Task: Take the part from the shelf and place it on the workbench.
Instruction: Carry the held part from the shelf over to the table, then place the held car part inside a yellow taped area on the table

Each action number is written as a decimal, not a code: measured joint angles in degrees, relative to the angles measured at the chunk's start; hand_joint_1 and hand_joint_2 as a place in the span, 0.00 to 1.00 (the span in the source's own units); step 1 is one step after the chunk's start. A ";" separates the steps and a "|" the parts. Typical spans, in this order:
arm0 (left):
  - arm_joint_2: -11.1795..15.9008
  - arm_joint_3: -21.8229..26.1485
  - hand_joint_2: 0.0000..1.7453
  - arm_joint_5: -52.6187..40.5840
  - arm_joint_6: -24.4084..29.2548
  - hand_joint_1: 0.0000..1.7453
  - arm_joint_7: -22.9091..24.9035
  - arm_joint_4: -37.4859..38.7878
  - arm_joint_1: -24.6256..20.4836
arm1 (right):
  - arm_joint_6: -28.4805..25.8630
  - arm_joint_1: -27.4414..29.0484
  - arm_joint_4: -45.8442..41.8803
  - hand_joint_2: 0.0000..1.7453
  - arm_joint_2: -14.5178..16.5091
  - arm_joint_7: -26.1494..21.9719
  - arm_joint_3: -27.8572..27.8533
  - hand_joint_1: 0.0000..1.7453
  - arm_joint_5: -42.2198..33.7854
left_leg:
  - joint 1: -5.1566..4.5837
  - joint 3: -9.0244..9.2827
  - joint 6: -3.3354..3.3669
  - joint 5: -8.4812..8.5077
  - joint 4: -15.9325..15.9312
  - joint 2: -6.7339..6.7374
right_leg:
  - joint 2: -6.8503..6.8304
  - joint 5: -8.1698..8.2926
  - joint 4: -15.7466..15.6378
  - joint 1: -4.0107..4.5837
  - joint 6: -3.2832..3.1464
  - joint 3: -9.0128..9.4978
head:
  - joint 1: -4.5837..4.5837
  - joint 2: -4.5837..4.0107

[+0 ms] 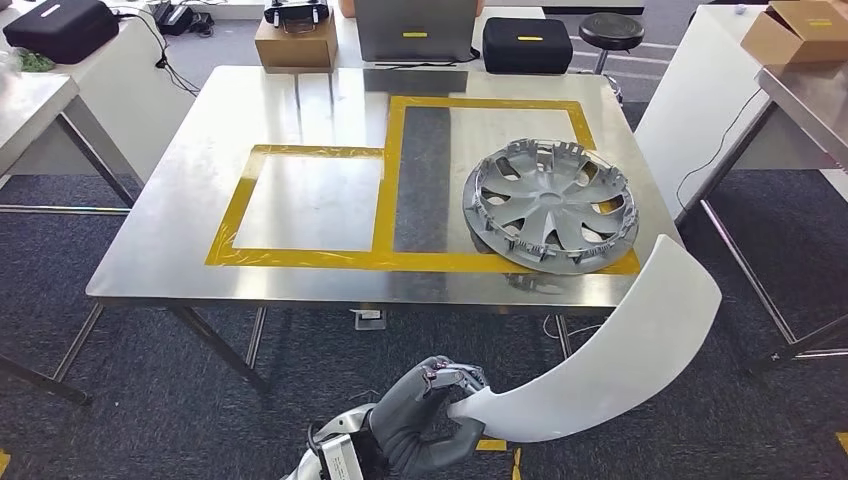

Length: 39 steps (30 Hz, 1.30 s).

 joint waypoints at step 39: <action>-1.93 1.55 1.00 -14.94 9.87 1.00 2.92 8.18 -6.14 | -0.83 -0.19 0.00 0.00 0.31 -1.22 -1.37 0.00 1.38 | 0.01 -0.81 -2.18 0.32 0.67 -2.07 | 2.14 3.52 -4.33 -0.29 -0.88 1.28 | 0.00 0.00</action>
